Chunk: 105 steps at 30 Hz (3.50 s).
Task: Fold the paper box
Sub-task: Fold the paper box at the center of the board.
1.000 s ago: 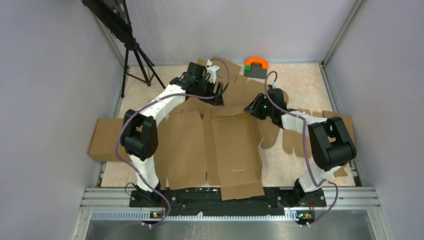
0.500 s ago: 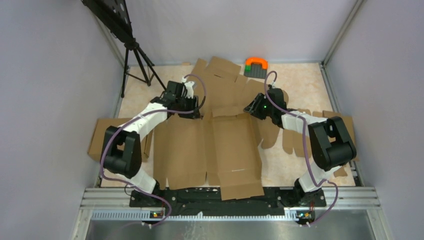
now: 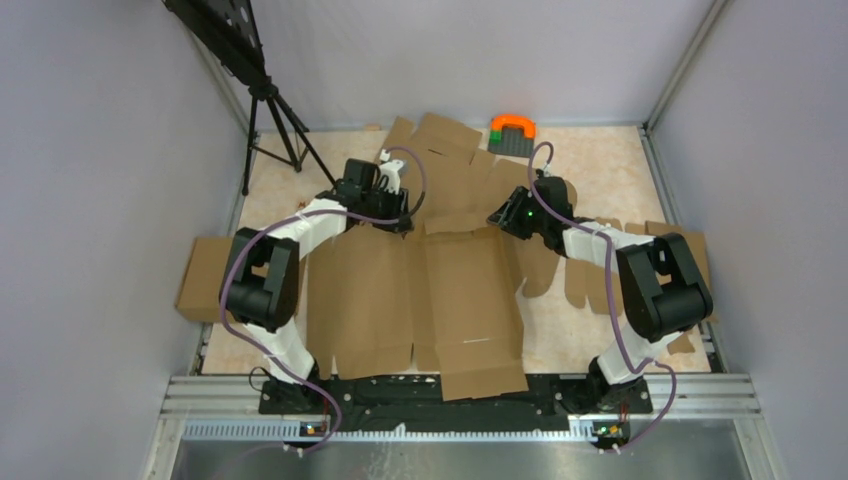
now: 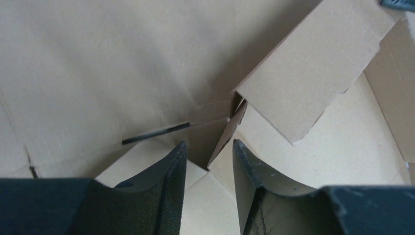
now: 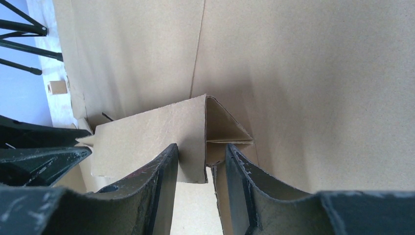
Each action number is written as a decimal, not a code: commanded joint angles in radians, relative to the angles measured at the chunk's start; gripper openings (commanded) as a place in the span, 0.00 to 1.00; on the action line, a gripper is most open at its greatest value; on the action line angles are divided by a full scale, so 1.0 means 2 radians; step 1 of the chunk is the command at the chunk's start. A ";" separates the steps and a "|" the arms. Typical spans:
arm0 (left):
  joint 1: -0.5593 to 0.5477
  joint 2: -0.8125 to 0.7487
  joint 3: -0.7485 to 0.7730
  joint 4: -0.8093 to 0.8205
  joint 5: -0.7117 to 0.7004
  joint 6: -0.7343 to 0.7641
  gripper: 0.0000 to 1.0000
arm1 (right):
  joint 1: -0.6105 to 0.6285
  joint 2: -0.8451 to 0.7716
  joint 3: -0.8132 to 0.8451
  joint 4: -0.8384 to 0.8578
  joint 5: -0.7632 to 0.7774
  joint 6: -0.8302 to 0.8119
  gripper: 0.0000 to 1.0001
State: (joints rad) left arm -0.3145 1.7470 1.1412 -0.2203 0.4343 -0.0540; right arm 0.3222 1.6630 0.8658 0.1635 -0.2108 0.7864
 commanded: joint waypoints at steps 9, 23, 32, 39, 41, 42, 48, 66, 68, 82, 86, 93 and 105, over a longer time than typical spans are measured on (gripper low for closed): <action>-0.029 0.017 0.044 -0.025 0.036 0.057 0.04 | 0.003 0.003 0.016 -0.004 -0.007 -0.009 0.39; -0.107 -0.016 0.020 -0.013 -0.107 0.084 0.00 | 0.003 0.004 0.008 0.007 -0.010 -0.002 0.39; -0.108 -0.055 -0.025 0.038 -0.125 0.069 0.00 | 0.003 0.014 0.013 0.010 -0.013 0.008 0.42; -0.109 -0.060 -0.039 0.055 -0.126 0.053 0.00 | 0.004 0.009 0.011 0.009 -0.018 0.019 0.54; -0.109 -0.062 -0.045 0.060 -0.127 0.050 0.00 | 0.003 0.007 0.011 0.003 -0.020 0.020 0.54; -0.109 -0.062 -0.047 0.061 -0.131 0.047 0.00 | 0.002 0.005 0.009 0.000 -0.022 0.022 0.55; -0.109 -0.054 -0.051 0.065 -0.138 0.021 0.00 | 0.003 -0.020 -0.011 -0.007 -0.022 0.039 0.61; -0.133 -0.134 -0.198 0.250 -0.189 -0.042 0.00 | 0.025 -0.053 -0.053 0.006 0.001 0.044 0.49; -0.133 -0.131 -0.196 0.252 -0.177 -0.033 0.00 | 0.025 -0.054 -0.047 -0.004 0.003 0.036 0.50; -0.132 -0.111 -0.122 0.149 -0.125 -0.015 0.08 | 0.025 -0.057 -0.035 -0.025 0.002 0.038 0.55; -0.125 -0.104 -0.091 0.082 -0.149 -0.022 0.37 | 0.025 -0.053 -0.036 -0.024 0.002 0.037 0.55; -0.038 -0.131 -0.120 0.126 0.023 -0.012 0.67 | 0.025 -0.053 -0.033 -0.027 -0.003 0.032 0.56; -0.022 -0.057 -0.037 0.013 0.127 0.237 0.65 | 0.022 -0.050 -0.024 -0.033 -0.015 0.020 0.56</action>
State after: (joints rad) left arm -0.3569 1.6115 1.0138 -0.1589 0.6060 0.2523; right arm 0.3630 1.5902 0.7689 0.1032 -0.2192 0.8513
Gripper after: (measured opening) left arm 0.654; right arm 0.557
